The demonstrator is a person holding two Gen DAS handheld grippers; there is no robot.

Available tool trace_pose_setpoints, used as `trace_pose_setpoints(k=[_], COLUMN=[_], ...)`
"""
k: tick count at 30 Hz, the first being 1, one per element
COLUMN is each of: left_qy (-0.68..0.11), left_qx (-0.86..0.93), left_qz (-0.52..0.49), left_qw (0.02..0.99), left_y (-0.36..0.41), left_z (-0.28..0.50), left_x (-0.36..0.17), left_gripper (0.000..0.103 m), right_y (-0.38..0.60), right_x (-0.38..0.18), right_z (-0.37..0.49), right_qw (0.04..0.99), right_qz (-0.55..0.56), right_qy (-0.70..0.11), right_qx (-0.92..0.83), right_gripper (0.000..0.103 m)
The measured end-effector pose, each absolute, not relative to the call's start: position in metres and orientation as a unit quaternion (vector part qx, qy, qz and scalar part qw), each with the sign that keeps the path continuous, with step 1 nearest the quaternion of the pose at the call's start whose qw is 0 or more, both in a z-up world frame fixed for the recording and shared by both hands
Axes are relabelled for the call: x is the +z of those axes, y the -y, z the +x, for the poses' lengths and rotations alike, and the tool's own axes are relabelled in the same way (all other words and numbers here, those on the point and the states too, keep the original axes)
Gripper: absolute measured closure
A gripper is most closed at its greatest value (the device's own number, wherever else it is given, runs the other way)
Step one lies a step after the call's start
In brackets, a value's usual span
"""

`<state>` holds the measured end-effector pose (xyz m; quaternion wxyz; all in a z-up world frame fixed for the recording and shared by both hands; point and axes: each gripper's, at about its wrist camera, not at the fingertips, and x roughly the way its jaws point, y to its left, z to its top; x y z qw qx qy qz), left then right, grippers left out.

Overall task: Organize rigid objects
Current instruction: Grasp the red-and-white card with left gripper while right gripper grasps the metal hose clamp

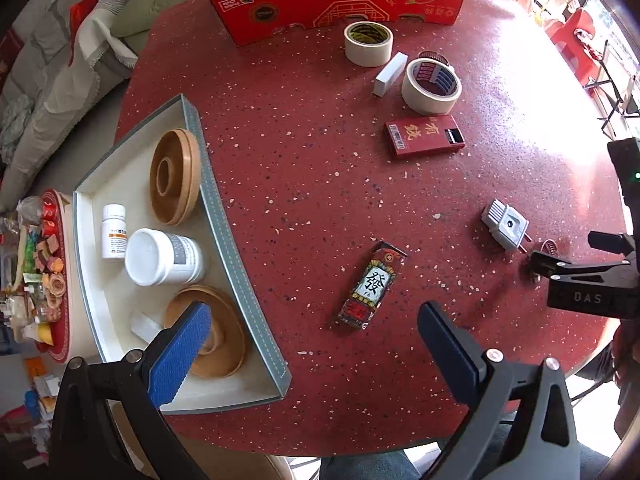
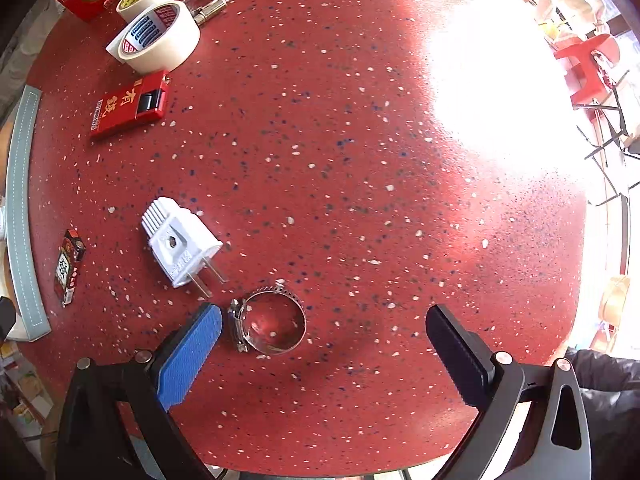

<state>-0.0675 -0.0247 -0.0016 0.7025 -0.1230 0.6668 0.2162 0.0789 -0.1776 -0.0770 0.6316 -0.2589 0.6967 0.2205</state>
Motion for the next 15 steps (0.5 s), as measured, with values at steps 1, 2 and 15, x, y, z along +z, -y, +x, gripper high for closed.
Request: trace_pose_setpoints(k=[1, 2, 15], left_qy=[-0.671, -0.673, -0.677], left_qx=[0.211, 0.204, 0.240], left_qz=[-0.110, -0.100, -0.103], left_qw=[0.702, 0.704, 0.688], left_y=[0.033, 0.039, 0.001], left_z=[-0.061, -0.055, -0.043], left_x=[-0.009, -0.016, -0.065], left_gripper=[0.000, 0.000, 0.000], right_y=[0.187, 0.194, 0.227], right_x=[-0.075, -0.074, -0.056], right_z=[0.082, 0.084, 0.083], right_qw=[0.630, 0.628, 0.616], right_qz=[-0.260, -0.258, -0.263], right_qy=[-0.697, -0.699, -0.698], right_qx=[0.223, 0.226, 0.252], right_gripper=[0.000, 0.000, 0.000])
